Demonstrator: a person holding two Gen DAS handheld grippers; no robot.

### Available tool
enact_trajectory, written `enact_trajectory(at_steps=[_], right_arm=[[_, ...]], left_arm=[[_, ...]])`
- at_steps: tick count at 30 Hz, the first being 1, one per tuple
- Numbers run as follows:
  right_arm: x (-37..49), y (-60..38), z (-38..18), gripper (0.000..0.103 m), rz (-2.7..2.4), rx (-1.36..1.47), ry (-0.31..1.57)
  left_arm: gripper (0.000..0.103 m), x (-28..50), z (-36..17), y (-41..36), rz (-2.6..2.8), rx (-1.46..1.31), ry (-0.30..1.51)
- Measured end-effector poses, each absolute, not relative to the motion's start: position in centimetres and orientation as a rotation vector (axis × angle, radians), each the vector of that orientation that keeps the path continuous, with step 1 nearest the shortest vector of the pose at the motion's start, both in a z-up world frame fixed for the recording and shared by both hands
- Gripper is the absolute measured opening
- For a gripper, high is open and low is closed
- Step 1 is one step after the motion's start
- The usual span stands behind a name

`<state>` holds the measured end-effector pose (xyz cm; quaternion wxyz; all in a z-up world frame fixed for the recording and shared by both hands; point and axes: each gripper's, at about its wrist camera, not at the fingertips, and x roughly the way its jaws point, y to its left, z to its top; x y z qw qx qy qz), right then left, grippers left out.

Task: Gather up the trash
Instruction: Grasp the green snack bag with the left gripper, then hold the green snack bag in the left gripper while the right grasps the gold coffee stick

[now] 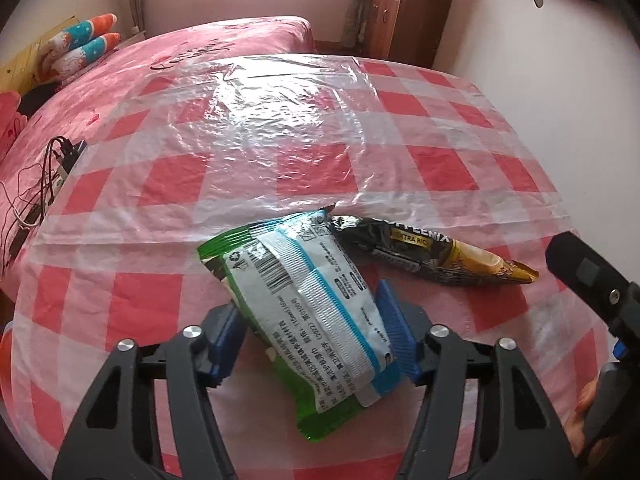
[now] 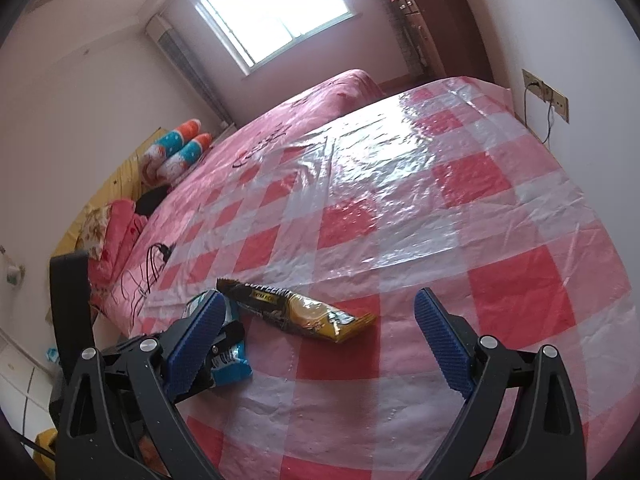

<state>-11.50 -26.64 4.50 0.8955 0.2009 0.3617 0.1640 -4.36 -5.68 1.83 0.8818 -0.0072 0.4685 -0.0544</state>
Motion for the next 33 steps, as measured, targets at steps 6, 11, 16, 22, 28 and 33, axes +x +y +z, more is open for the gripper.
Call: enact_trajectory(at_steps=[6, 11, 16, 22, 28, 33], right_arm=[[-11.0, -25.0, 4.2, 0.094, 0.390, 0.367, 0.796], [-10.8, -23.9, 4.1, 0.094, 0.417, 0.316, 0.822], [-10.8, -22.8, 3.9, 0.094, 0.451, 0.293, 0.839], [-11.0, -20.7, 3.5, 0.094, 0.615, 0.311, 0.899], [-11.3, -19.0, 3.9, 0.094, 0.664, 0.308, 0.892], [-10.3, -18.3, 3.7, 0.081, 0.523, 0.249, 0.889]], left_arm=[[0.054, -4.8, 1.9, -4.5, -0.146, -0.031, 0.969], [0.051, -5.3, 1.9, -3.3, -0.161, -0.056, 0.968], [0.050, -6.1, 1.9, -1.8, -0.173, -0.081, 0.966], [0.049, -6.5, 2.0, -0.3, -0.163, -0.084, 0.961], [0.049, -6.8, 1.9, 2.0, -0.144, -0.116, 0.960], [0.049, -7.1, 1.8, 3.0, -0.166, -0.120, 0.951]])
